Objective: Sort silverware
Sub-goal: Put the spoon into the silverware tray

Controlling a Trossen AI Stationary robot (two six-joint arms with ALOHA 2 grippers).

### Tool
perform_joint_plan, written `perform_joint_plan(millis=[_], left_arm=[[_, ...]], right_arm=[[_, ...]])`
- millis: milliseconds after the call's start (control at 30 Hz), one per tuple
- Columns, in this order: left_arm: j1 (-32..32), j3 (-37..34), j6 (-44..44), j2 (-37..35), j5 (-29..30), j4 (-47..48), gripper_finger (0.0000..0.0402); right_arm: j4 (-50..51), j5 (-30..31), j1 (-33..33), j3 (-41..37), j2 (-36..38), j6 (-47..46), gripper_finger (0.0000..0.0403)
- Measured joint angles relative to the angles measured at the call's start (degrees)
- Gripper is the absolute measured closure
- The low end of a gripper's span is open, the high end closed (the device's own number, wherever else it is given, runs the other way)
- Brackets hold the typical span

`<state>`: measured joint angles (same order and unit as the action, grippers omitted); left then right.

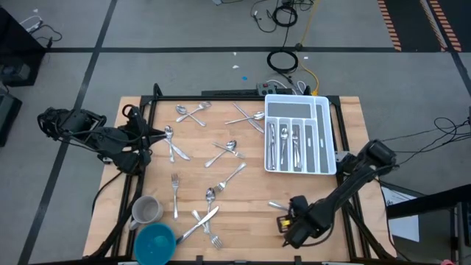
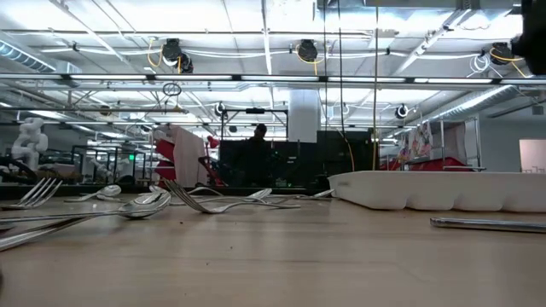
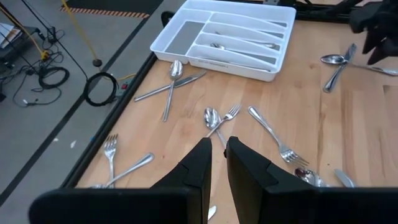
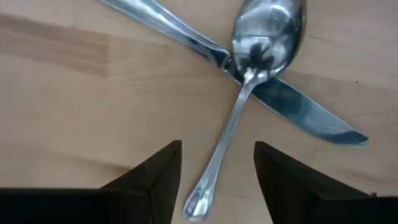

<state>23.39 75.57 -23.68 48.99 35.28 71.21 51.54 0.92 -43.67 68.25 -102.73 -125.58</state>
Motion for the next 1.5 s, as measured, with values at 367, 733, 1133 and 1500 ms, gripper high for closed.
perform_joint_plan(millis=[367,733,1133,1500], left_arm=[[0.01,0.0,0.02,0.0,-0.56,-0.01,0.0346],[0.0,0.0,0.09,-0.02,-0.56,0.21,0.0346],[-0.01,0.0,0.11,0.0,-0.56,0.43,0.0346],[0.0,0.0,0.13,0.0,-0.53,0.43,0.0346]], right_arm=[[5.13,0.58,2.79,-0.04,-2.28,0.29,0.021],[0.71,0.23,2.81,-3.12,-2.61,0.41,0.0211],[-3.77,-1.48,3.14,-5.7,-2.37,0.21,0.0308],[-3.43,-1.3,3.07,-4.52,-2.66,2.45,0.04]])
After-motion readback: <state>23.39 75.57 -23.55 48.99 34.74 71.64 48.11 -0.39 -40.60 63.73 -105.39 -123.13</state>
